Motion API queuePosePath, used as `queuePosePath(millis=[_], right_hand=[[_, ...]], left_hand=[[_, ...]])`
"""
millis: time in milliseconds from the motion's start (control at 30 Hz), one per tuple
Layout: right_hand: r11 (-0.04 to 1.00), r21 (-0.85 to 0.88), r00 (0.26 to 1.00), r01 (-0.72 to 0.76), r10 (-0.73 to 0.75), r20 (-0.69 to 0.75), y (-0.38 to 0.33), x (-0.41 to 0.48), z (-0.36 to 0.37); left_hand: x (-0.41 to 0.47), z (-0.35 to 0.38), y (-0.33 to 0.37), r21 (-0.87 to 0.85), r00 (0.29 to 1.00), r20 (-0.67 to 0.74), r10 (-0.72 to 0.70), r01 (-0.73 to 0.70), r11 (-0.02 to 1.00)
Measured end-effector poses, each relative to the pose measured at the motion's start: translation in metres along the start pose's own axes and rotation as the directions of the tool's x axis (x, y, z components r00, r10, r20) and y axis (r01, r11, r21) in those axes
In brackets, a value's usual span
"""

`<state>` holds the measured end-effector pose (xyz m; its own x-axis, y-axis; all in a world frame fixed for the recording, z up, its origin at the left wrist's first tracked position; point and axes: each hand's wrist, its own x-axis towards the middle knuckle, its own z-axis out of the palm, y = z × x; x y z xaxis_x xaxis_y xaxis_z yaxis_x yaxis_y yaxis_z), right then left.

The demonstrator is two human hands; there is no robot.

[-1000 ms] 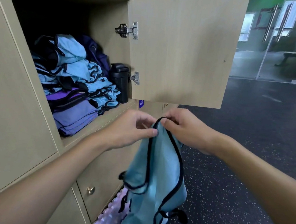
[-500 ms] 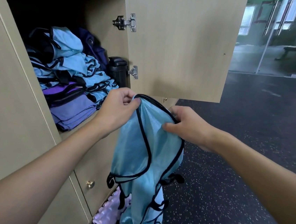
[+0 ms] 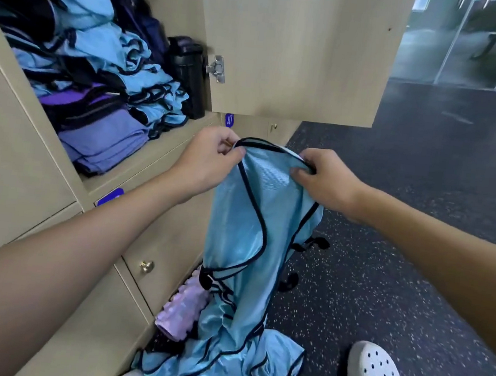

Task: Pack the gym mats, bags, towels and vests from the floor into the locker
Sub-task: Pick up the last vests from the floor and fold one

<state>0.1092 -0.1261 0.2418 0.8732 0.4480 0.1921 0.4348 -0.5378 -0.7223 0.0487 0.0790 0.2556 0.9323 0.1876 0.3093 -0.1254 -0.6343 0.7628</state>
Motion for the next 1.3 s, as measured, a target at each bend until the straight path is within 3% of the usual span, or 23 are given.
queuePosePath(millis=[233,500,633,733,1000,1200,1300], right_hand=[[0.997,-0.019,0.996,-0.08,0.079,-0.04,0.014,0.017,0.014],[0.912,-0.16,0.925,-0.378,0.366,-0.102,0.127,0.037,0.049],[0.9,-0.226,0.923,-0.373,0.384,0.004,0.167,0.03,0.09],[0.906,-0.269,0.909,-0.327,0.379,0.173,0.185,0.016,0.131],[0.961,-0.13,0.792,-0.243,0.274,0.546,0.212,-0.05,0.25],[0.951,-0.156,0.751,-0.268,0.308,0.585,0.227,-0.076,0.307],[0.953,-0.192,0.764,-0.236,0.304,0.569,0.227,-0.078,0.316]], left_hand=[[0.013,0.024,-0.013,0.067,1.0,-0.018,0.016,-0.014,0.998],[0.019,0.114,-0.092,0.169,0.961,0.248,-0.119,0.078,0.983],[0.0,0.152,-0.146,0.265,0.903,0.367,-0.222,0.127,0.956],[-0.025,0.171,-0.187,0.325,0.849,0.432,-0.304,0.168,0.931],[-0.104,0.187,-0.278,0.46,0.689,0.526,-0.499,0.263,0.848],[-0.132,0.187,-0.311,0.503,0.588,0.606,-0.536,0.24,0.831],[-0.141,0.19,-0.319,0.495,0.609,0.599,-0.52,0.229,0.838]])
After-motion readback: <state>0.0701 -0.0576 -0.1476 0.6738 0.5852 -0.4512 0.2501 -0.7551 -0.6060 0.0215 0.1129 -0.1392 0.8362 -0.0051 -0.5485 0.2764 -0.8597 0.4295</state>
